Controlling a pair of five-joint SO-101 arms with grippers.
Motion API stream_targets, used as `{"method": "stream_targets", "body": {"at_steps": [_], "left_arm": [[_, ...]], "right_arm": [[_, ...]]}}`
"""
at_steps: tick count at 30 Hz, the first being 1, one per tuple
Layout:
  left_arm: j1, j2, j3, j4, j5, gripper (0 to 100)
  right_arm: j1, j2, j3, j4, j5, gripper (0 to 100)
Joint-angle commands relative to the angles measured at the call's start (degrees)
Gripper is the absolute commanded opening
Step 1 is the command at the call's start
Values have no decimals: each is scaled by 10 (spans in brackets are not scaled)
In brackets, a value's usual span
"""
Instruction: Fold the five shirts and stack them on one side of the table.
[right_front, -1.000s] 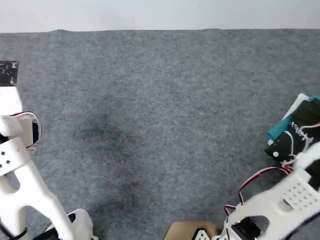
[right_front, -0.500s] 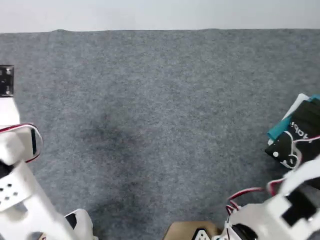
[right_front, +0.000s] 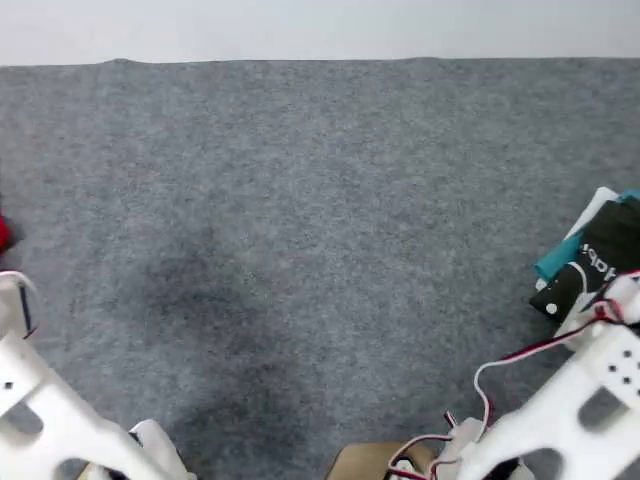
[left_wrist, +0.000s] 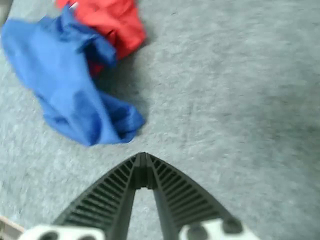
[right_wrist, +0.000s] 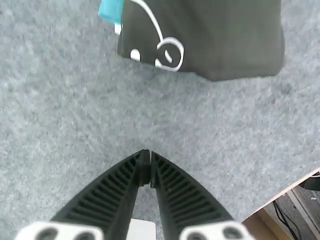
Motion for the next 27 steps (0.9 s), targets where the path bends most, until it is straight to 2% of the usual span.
{"method": "stream_targets", "body": {"at_steps": [1,6,11,17,27], "left_arm": [[-47,-9,44,-76,-25,36],[-95,-6,128,-201,-86,85],[-117,69,142,-259,-141,132],[-156,221,54,-271,-141,186],[-149,463,-169,-270,-140,218]], "right_arm": [[-7,-36,9,7,2,10],[-5,-59,9,13,4,10],[-5,-80,11,14,4,10],[-5,-82,11,14,5,10],[-6,-85,11,21,4,10]]}}
